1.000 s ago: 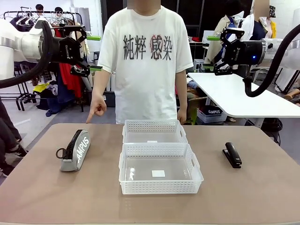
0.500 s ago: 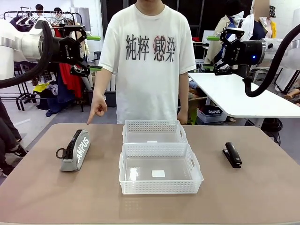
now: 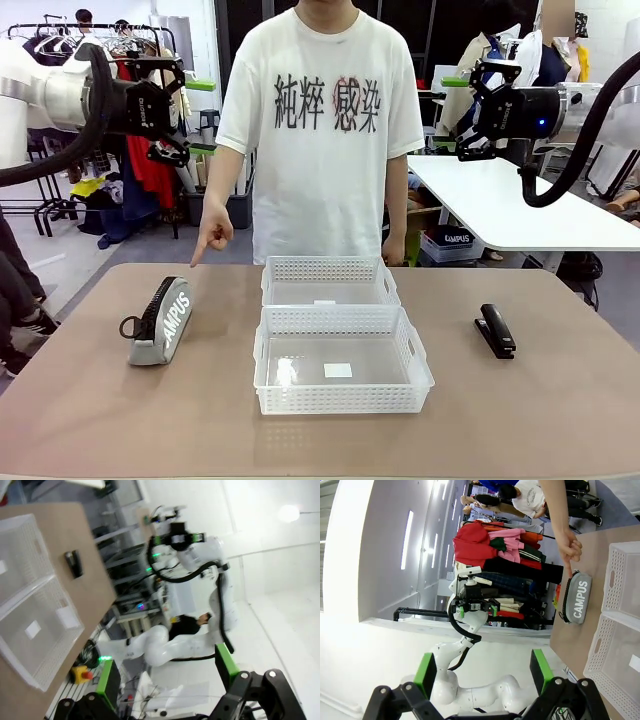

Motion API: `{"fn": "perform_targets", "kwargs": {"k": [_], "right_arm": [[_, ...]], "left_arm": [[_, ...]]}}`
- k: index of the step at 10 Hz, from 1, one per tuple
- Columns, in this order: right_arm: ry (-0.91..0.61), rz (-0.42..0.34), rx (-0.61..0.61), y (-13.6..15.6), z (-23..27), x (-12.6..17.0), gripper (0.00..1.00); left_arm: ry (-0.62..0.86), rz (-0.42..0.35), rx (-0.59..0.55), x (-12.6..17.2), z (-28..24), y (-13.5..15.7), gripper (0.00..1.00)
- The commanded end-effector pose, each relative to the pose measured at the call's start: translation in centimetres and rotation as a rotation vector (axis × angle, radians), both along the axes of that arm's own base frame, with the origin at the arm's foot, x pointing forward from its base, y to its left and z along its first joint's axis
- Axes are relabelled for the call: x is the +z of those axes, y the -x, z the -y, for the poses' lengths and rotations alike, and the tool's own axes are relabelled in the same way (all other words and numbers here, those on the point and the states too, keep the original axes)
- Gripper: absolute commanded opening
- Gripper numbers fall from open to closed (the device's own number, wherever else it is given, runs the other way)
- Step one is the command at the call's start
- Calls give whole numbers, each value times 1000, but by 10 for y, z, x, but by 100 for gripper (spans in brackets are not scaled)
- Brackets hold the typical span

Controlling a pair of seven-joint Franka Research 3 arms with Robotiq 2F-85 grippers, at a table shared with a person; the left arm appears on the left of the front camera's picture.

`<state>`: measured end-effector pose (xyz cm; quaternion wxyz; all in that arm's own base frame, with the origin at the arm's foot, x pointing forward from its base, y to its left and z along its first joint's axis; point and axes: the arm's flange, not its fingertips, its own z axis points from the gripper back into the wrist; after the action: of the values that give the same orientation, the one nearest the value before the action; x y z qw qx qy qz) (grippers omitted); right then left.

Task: Distribute items into two baskets.
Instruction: Pick up the Pencil pouch that the person points to.

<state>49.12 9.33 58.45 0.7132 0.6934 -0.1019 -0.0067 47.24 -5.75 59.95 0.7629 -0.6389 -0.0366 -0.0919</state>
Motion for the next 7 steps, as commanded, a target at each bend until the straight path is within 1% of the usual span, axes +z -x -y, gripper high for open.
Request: {"fn": "perform_targets", "kwargs": {"k": [1, 3, 4, 5, 6, 7], "right_arm": [[-2, -1, -2, 1, 0, 0, 100], [-2, -1, -2, 1, 0, 0, 100], [-2, -1, -2, 1, 0, 0, 100], [-2, -1, -2, 1, 0, 0, 100], [-2, -1, -2, 1, 0, 0, 100], [-2, -1, -2, 1, 0, 0, 100]], "left_arm": [[-275, 16, -27, 24, -5, 3, 100], [-631, 102, -37, 33, -9, 9, 100], [-785, 90, -52, 31, -8, 11, 100], [-919, 78, -32, 24, -5, 10, 100], [-1042, 103, 20, 13, 0, 9, 100], [-1125, 104, 31, -5, 7, 8, 100]]}}
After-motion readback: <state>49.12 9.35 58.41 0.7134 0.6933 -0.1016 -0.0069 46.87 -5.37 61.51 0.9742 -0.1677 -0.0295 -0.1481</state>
